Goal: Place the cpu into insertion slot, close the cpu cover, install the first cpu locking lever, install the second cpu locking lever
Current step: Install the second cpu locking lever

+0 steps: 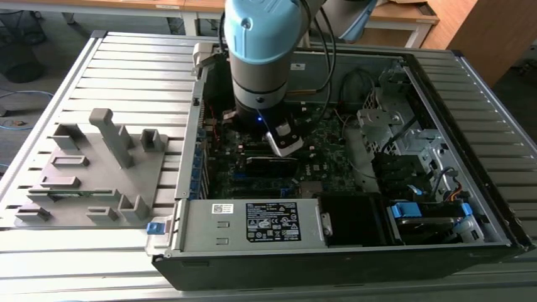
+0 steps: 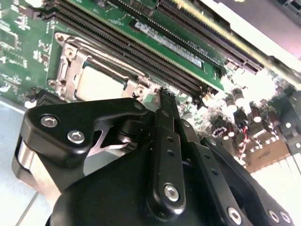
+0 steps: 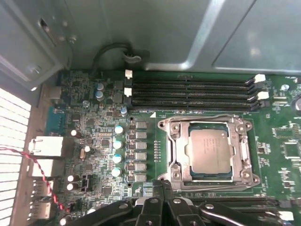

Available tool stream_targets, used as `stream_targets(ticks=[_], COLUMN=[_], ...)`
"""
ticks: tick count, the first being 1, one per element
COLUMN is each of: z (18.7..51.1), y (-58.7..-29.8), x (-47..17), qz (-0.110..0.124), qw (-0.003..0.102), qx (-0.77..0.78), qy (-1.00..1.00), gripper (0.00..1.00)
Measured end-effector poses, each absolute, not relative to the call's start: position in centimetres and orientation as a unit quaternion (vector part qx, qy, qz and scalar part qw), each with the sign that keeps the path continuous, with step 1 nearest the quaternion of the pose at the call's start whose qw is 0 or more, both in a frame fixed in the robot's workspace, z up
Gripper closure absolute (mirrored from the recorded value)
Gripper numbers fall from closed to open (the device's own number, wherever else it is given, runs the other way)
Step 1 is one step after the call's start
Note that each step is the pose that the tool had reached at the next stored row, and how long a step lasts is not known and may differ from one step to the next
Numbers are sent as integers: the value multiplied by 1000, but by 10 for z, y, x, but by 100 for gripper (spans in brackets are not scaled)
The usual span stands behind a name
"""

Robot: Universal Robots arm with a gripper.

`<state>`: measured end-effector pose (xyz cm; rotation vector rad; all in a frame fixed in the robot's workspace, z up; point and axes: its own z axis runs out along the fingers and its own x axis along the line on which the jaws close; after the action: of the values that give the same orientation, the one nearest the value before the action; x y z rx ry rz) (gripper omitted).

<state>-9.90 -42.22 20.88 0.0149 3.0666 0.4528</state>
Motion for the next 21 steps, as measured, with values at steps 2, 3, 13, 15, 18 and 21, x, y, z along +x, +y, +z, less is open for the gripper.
stream_targets(ticks=[2,3,13,15,18,21], z=[213,214,214,214,214,214], y=[-422,-422,-421,-421,-421,-419], x=[-99,-99,-96,-91,-82,-75], qz=[144,139,110,110,109,108], qw=[21,21,21,20,18,17], qx=[5,5,6,6,6,6], qy=[989,990,994,994,994,994], gripper=[89,89,89,89,89,89])
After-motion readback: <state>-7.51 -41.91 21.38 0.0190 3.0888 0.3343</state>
